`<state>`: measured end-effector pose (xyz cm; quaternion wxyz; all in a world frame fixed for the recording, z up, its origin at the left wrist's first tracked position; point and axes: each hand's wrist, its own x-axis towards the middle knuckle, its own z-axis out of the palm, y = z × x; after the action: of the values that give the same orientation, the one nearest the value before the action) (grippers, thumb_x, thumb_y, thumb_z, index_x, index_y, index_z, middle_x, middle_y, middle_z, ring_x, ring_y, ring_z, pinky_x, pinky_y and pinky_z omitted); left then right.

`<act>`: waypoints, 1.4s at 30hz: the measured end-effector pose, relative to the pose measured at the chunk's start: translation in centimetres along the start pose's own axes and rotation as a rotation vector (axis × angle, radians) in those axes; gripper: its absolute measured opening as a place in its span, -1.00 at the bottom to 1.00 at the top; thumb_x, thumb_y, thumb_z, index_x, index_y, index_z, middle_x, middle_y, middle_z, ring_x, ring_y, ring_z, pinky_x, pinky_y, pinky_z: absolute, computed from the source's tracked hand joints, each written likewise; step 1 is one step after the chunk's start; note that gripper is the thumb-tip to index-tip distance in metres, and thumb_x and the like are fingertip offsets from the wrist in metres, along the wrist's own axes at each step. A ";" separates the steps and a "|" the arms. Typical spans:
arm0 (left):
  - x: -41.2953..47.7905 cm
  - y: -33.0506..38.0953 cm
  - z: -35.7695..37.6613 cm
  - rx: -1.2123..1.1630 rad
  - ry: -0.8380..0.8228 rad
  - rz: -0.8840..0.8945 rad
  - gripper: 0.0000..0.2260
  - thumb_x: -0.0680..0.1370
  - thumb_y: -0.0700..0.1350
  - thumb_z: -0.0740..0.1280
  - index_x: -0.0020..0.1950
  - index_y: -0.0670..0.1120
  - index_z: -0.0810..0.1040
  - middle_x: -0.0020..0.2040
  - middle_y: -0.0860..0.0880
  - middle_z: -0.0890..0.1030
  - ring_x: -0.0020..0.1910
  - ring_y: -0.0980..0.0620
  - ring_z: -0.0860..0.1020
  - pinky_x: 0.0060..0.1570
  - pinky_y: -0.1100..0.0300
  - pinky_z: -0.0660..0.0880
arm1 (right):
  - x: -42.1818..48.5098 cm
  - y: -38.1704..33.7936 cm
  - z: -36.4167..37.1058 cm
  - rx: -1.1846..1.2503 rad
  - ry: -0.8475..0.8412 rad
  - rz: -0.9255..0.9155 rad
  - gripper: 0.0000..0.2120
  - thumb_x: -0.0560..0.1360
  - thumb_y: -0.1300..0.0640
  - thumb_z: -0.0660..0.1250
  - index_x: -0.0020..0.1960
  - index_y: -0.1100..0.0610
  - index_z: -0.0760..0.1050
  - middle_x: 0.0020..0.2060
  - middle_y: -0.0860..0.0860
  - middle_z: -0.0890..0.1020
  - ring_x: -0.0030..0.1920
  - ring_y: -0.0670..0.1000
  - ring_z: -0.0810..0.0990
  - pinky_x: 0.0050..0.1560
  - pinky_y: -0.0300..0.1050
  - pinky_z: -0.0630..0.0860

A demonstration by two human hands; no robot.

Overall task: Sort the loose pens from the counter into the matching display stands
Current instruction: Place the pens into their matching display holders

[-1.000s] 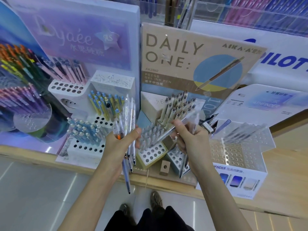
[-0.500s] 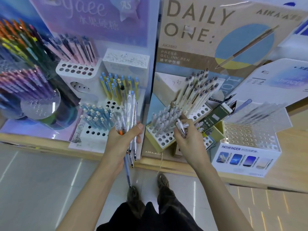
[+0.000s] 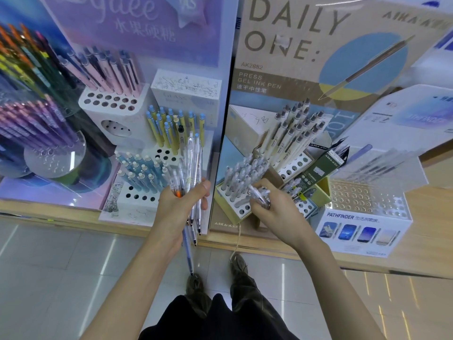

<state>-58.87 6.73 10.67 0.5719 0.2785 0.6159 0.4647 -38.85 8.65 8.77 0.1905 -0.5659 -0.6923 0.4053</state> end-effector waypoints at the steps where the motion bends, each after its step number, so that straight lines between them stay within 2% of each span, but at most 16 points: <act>1: 0.1 0.0 0.0 -0.002 -0.004 0.001 -0.83 0.47 -0.15 0.43 -0.32 0.01 0.65 -0.44 0.01 0.56 -0.41 0.12 0.54 0.27 -0.22 0.35 | 0.0 0.0 -0.1 -0.009 -0.010 -0.004 -0.87 0.52 0.22 0.25 0.05 0.07 0.42 -0.41 0.02 0.45 -0.45 -0.13 0.35 -0.40 -0.22 0.25; 4: 0.2 0.1 0.0 0.011 -0.019 -0.004 -0.79 0.48 -0.16 0.42 -0.34 0.04 0.65 -0.45 0.01 0.55 -0.40 0.12 0.54 0.29 -0.23 0.34 | 0.2 0.1 -0.1 -0.081 -0.032 -0.029 -0.84 0.51 0.24 0.28 0.09 0.12 0.45 -0.40 -0.13 0.39 -0.42 -0.23 0.42 -0.42 -0.34 0.28; 6: 0.2 0.1 0.0 0.009 -0.021 -0.012 -0.79 0.48 -0.16 0.41 -0.34 0.04 0.66 -0.45 0.01 0.54 -0.39 0.13 0.55 0.31 -0.23 0.33 | 0.5 0.2 0.2 -0.142 -0.059 -0.063 -0.82 0.53 0.23 0.27 0.12 0.13 0.46 -0.26 -0.14 0.46 -0.34 -0.24 0.44 -0.35 -0.35 0.30; 7: 0.2 0.0 0.1 0.001 -0.020 -0.016 -0.82 0.48 -0.16 0.41 -0.31 0.02 0.65 -0.45 0.01 0.55 -0.39 0.13 0.55 0.32 -0.24 0.33 | 0.7 0.2 0.6 -0.163 -0.070 -0.067 -0.83 0.55 0.20 0.26 0.14 0.15 0.46 -0.18 -0.08 0.51 -0.30 -0.19 0.46 -0.31 -0.31 0.33; 9: 0.3 -0.1 0.1 -0.013 -0.016 -0.017 -0.91 0.47 -0.16 0.42 -0.23 -0.03 0.62 -0.44 0.00 0.55 -0.38 0.12 0.55 0.32 -0.25 0.32 | 1.0 0.4 1.5 -0.197 -0.058 -0.044 -0.83 0.60 0.14 0.23 0.13 0.20 0.45 -0.11 0.07 0.57 -0.22 0.01 0.51 -0.17 -0.04 0.43; 11: 0.3 -0.2 0.1 -0.015 -0.014 -0.019 -0.94 0.47 -0.16 0.42 -0.21 -0.05 0.61 -0.44 0.00 0.55 -0.37 0.12 0.55 0.32 -0.25 0.32 | 0.8 0.7 2.3 -0.204 0.016 -0.026 -0.82 0.61 0.13 0.22 0.13 0.23 0.42 -0.18 0.10 0.57 -0.20 0.11 0.53 -0.18 0.03 0.43; 13: 0.3 -0.2 0.0 -0.009 -0.015 -0.019 -0.91 0.47 -0.15 0.43 -0.24 -0.01 0.63 -0.44 0.01 0.56 -0.37 0.12 0.56 0.33 -0.27 0.30 | 0.5 0.8 2.9 -0.152 0.136 -0.006 -0.82 0.59 0.13 0.26 0.13 0.19 0.36 -0.24 -0.02 0.51 -0.26 0.06 0.49 -0.27 -0.03 0.34; 15: 0.4 -0.2 -0.1 0.008 -0.027 -0.016 -0.83 0.47 -0.15 0.42 -0.31 0.05 0.66 -0.44 0.02 0.55 -0.38 0.13 0.56 0.33 -0.27 0.29 | 0.4 0.9 3.2 -0.105 0.215 0.033 -0.83 0.57 0.12 0.30 0.03 0.13 0.31 -0.24 0.01 0.52 -0.28 0.03 0.46 -0.33 -0.08 0.25; 18: 0.4 -0.3 -0.1 0.009 -0.033 -0.002 -0.78 0.48 -0.16 0.41 -0.33 0.08 0.66 -0.44 0.01 0.55 -0.40 0.13 0.55 0.33 -0.26 0.30 | 0.4 1.1 3.4 -0.106 0.235 0.043 -0.81 0.56 0.12 0.32 -0.08 0.11 0.31 -0.28 0.10 0.56 -0.33 0.04 0.44 -0.36 -0.10 0.22; 23: 0.4 -0.7 0.2 -0.046 -0.018 -0.032 -0.94 0.46 -0.14 0.44 -0.20 -0.07 0.61 -0.41 -0.02 0.57 -0.26 0.07 0.57 0.35 -0.29 0.26 | 0.3 1.0 3.6 -0.059 0.210 0.061 -0.80 0.52 0.08 0.38 -0.06 0.05 0.34 -0.43 -0.11 0.39 -0.43 -0.12 0.38 -0.40 -0.20 0.21; 26: 0.5 -0.6 0.2 -0.054 -0.021 -0.025 -0.93 0.46 -0.16 0.43 -0.21 -0.09 0.60 -0.41 -0.02 0.56 -0.25 0.06 0.56 0.36 -0.29 0.25 | -0.7 1.0 2.9 0.126 0.250 0.092 -0.81 0.50 -0.03 0.37 -0.01 -0.08 0.35 -0.41 0.03 0.43 -0.44 -0.15 0.37 -0.38 -0.20 0.37; 28: 0.5 -0.4 0.3 -0.059 -0.025 -0.016 -0.93 0.46 -0.17 0.43 -0.22 -0.07 0.61 -0.42 -0.02 0.56 -0.29 0.06 0.56 0.35 -0.30 0.25 | -1.2 0.5 1.9 0.309 0.334 0.097 -0.91 0.56 -0.02 0.27 -0.06 -0.03 0.40 -0.41 0.02 0.41 -0.42 -0.09 0.37 -0.36 0.00 0.41; 31: 0.6 -0.2 0.7 -0.063 -0.022 0.009 -0.97 0.46 -0.19 0.43 -0.16 -0.08 0.60 -0.44 -0.02 0.55 -0.38 0.09 0.56 0.31 -0.26 0.33 | -1.0 -0.3 0.2 0.717 0.389 0.040 -0.86 0.63 0.18 0.15 -0.07 0.15 0.42 -0.45 -0.05 0.31 -0.47 -0.08 0.27 -0.46 -0.17 0.28; 34: 0.4 0.3 1.2 -0.048 -0.061 0.054 -0.88 0.39 -0.14 0.50 -0.17 -0.10 0.60 -0.46 0.00 0.54 -0.42 0.10 0.54 0.12 -0.04 0.46 | -0.1 -1.5 -1.4 1.037 0.360 -0.023 -0.82 0.60 0.38 0.09 0.02 0.20 0.42 -0.39 -0.03 0.36 -0.40 -0.06 0.32 -0.36 -0.20 0.32; 38: 0.2 0.1 2.1 -0.007 -0.077 0.064 -0.87 0.38 -0.16 0.49 -0.14 -0.08 0.58 -0.50 0.06 0.54 -0.39 0.17 0.57 -0.12 0.30 0.42 | 1.1 -2.4 -2.5 1.296 0.276 -0.074 -0.65 0.45 0.55 0.03 0.05 0.23 0.42 -0.27 0.03 0.43 -0.28 -0.02 0.40 -0.21 -0.16 0.38; 42: 0.2 0.5 2.8 0.076 -0.234 0.123 -0.84 0.31 -0.07 0.50 -0.14 -0.01 0.68 -0.24 0.11 0.69 -0.31 0.13 0.59 -0.23 0.36 0.50 | 2.0 -2.9 -3.0 1.391 0.238 -0.103 -0.62 0.42 0.59 0.03 0.05 0.25 0.43 -0.25 0.05 0.50 -0.21 -0.01 0.51 -0.14 -0.20 0.49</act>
<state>-56.35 7.85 11.28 0.5993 0.3897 0.5439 0.4395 -39.13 11.48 12.43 0.6010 -0.3200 -0.2732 0.6795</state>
